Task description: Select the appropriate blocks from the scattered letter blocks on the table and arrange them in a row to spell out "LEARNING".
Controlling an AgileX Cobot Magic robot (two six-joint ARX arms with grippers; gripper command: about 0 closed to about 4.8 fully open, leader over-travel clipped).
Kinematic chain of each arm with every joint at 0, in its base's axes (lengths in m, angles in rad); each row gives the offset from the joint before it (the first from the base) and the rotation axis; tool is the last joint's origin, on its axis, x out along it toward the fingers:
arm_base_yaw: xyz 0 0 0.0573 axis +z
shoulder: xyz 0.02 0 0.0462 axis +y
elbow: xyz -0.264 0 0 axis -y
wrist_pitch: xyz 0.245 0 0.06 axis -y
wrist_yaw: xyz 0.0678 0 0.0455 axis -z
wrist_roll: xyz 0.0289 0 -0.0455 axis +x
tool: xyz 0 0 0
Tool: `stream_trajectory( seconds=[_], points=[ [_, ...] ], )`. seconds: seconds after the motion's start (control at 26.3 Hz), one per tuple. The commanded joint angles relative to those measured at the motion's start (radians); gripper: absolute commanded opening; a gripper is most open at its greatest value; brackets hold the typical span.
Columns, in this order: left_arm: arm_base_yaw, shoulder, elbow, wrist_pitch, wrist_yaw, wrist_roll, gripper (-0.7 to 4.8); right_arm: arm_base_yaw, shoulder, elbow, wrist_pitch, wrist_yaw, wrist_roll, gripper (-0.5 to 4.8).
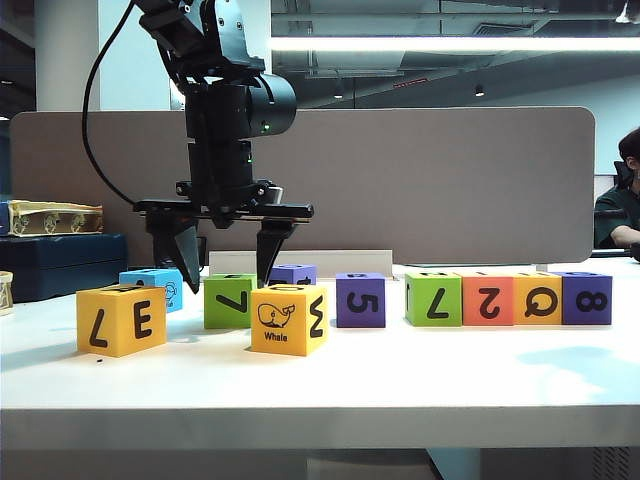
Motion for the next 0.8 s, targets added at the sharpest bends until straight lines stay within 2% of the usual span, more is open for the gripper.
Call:
stream_trajectory(
  seconds=[0.04, 0.11, 0.19, 0.46, 0.72, 0.8],
  points=[
    [-0.002, -0.007, 0.003, -0.018, 0.002, 0.0, 3.82, 0.001, -0.002, 0.003, 0.005, -0.002, -0.002, -0.01],
    [0.0, -0.02, 0.004, -0.053, -0.005, 0.016, 4.47, 0.001, -0.002, 0.003, 0.005, -0.002, -0.002, -0.01],
    [0.006, -0.037, 0.004, -0.074, -0.006, 0.043, 4.73, 0.001, -0.002, 0.003, 0.004, -0.002, -0.002, -0.01],
    [0.01, -0.162, 0.004, -0.122, -0.029, 0.132, 4.72, 0.001, -0.002, 0.003, 0.006, -0.002, -0.001, -0.01],
    [0.01, -0.211, 0.003, -0.221, -0.048, 0.179, 4.71, 0.001, -0.002, 0.003, 0.004, -0.005, -0.001, -0.01],
    [0.021, -0.21, -0.016, -0.277, -0.05, 0.223, 4.71, 0.001, -0.002, 0.003, -0.003, -0.058, 0.0, -0.01]
  ],
)
